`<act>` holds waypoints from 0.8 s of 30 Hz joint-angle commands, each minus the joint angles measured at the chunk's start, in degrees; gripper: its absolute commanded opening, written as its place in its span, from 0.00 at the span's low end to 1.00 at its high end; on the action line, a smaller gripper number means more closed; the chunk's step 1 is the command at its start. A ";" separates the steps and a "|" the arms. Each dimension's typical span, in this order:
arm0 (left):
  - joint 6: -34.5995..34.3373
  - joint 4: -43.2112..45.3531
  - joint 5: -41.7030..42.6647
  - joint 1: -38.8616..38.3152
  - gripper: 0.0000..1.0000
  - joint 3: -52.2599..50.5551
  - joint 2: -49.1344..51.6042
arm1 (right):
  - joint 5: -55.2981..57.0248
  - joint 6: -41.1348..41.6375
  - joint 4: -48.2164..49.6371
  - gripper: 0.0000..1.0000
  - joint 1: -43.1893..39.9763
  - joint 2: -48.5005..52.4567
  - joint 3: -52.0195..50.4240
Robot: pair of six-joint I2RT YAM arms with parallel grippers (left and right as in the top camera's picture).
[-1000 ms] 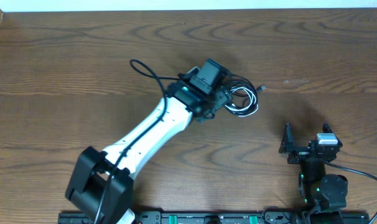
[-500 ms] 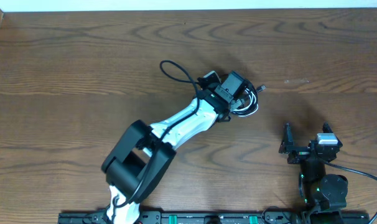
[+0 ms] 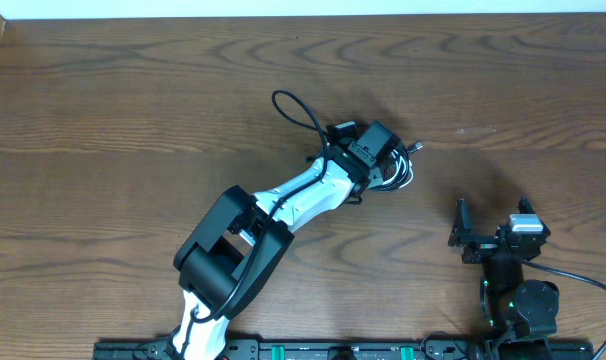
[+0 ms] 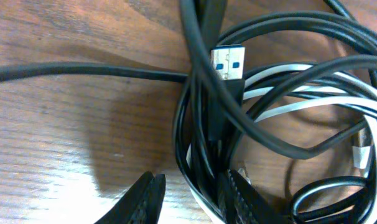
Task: Untangle cables
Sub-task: 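Close the left gripper on the cables and lift the bundle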
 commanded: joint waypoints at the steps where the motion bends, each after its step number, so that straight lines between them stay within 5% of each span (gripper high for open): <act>1: 3.96 -2.36 -1.18 0.04 0.33 0.92 0.35 | 0.44 0.52 -0.07 0.99 -0.09 -0.20 -0.11; 6: 3.28 -4.33 -1.14 0.04 0.49 0.92 0.35 | 0.44 0.52 -0.07 0.99 -0.09 -0.20 -0.11; 12: -8.35 0.61 4.72 0.02 0.64 0.92 0.33 | 0.44 0.52 -0.07 0.99 -0.09 -0.20 -0.11; 18: -8.31 2.97 5.03 0.04 0.64 0.92 0.52 | 0.44 0.52 -0.07 0.99 -0.09 -0.20 -0.11; 24: -7.72 1.86 4.48 0.02 0.41 0.79 3.17 | 0.44 0.52 -0.09 0.99 -0.09 -0.20 -0.11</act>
